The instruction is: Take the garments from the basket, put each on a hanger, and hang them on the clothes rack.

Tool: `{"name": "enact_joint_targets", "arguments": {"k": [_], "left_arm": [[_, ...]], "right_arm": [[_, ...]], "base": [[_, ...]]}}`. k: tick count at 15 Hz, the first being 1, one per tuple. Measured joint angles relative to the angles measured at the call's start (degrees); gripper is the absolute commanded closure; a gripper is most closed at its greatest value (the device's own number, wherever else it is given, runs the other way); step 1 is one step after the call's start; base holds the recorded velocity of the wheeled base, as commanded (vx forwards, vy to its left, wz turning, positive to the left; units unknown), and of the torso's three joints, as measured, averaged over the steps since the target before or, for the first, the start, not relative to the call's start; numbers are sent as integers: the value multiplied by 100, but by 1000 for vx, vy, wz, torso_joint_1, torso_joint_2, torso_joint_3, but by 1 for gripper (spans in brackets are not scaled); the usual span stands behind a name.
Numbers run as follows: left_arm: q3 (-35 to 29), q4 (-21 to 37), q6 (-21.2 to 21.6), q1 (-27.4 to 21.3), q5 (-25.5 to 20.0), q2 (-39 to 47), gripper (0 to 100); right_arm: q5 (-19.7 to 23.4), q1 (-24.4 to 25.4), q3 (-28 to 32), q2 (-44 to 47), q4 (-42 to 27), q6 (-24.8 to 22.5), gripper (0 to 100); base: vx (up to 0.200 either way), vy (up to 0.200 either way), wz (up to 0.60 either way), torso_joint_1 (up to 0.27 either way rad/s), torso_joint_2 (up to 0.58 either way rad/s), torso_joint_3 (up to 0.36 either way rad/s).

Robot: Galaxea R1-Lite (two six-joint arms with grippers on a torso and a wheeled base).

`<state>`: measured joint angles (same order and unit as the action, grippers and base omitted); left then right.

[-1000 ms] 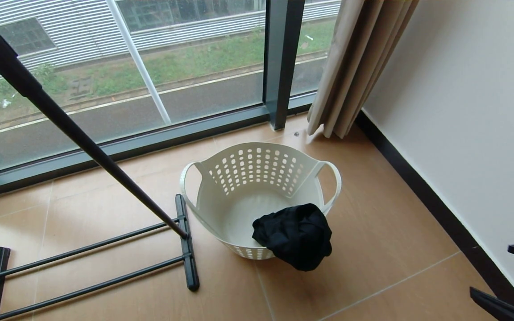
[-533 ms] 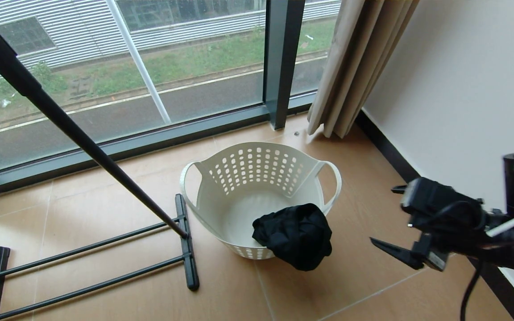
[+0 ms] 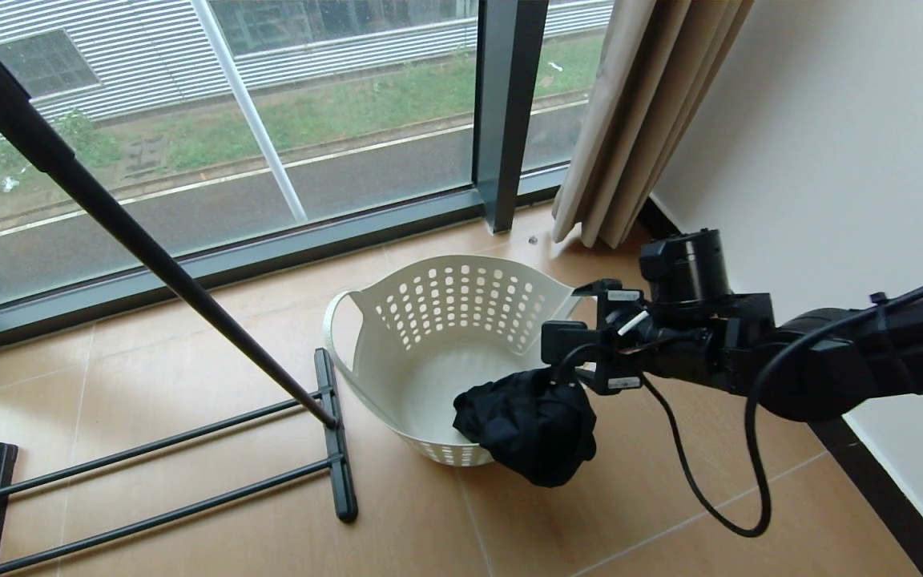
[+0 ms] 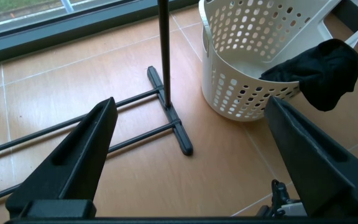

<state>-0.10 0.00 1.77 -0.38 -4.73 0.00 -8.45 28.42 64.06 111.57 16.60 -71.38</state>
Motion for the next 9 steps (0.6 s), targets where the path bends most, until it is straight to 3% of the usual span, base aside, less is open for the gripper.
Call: {"name": "enact_joint_targets", "arguments": {"k": [9], "left_arm": [[0, 0, 0, -2, -2, 0, 0]], "right_arm": [[-244, 124, 606, 1026, 6, -165, 0]], "base": [[0, 0, 0, 0, 0, 0]]}}
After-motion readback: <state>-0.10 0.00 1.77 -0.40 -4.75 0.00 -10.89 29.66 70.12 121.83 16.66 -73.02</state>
